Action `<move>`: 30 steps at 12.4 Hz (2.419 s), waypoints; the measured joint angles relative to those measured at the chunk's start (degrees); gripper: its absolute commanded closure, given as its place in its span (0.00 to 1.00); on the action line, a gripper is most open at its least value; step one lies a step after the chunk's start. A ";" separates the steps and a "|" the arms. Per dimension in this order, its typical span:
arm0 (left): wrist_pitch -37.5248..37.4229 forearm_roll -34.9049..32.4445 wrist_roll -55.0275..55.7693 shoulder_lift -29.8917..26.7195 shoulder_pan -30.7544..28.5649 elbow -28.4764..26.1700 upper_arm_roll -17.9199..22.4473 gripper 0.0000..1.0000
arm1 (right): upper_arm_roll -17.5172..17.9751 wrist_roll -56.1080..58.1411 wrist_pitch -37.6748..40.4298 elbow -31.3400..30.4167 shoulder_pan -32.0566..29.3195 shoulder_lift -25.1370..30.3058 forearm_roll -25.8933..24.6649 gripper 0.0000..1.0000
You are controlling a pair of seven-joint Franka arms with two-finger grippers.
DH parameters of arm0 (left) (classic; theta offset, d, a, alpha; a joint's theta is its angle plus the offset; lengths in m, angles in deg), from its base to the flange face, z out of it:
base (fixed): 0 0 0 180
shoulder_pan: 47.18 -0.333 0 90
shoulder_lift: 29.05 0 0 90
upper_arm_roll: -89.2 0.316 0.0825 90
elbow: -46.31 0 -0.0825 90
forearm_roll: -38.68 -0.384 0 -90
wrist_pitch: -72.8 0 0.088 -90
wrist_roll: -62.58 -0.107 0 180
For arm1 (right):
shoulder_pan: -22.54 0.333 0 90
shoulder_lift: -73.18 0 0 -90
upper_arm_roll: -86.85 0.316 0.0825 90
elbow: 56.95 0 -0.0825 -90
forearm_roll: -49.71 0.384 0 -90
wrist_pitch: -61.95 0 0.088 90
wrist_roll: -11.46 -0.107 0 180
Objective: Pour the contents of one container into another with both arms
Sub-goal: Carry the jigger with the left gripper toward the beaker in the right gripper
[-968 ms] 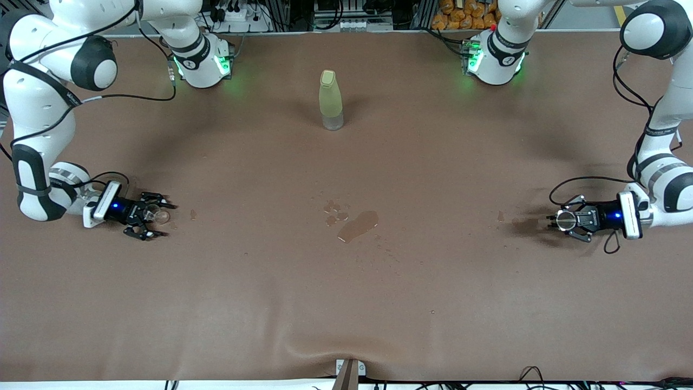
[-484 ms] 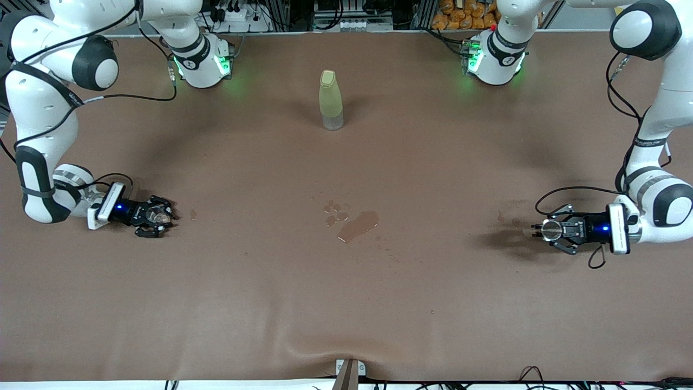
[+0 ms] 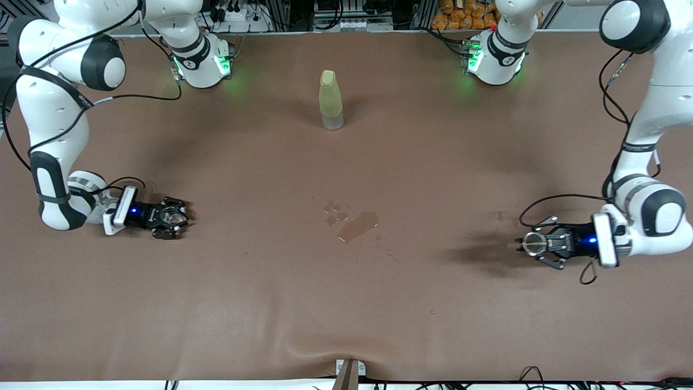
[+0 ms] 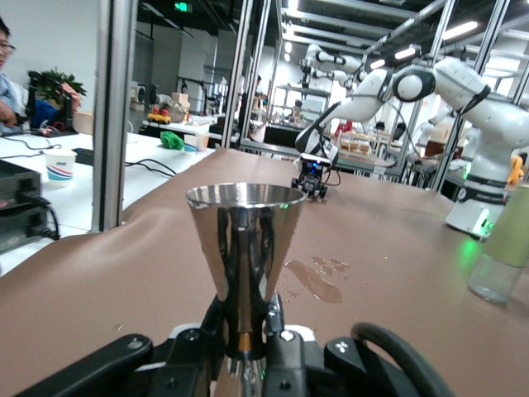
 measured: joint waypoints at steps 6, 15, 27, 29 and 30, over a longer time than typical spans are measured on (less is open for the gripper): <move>15.75 6.28 3.14 -0.31 13.53 -0.20 -5.41 1.00 | 0.19 -2.73 3.10 0.65 5.94 2.26 1.60 1.00; 31.73 30.77 -12.31 -0.24 29.50 -3.00 -6.36 1.00 | -0.15 -16.00 4.51 -1.75 10.64 15.38 1.61 1.00; 36.37 40.32 -24.18 1.96 43.44 -6.06 -6.14 1.00 | -6.43 -33.92 4.35 -11.33 18.53 34.75 1.60 1.00; 36.40 40.77 -24.25 2.29 44.46 -6.03 -6.05 1.00 | -6.48 -34.06 3.95 -12.36 20.00 35.01 1.60 1.00; 36.40 40.80 -24.25 2.31 44.69 -6.02 -6.05 1.00 | -6.47 -34.08 2.95 -12.81 21.17 35.05 1.66 1.00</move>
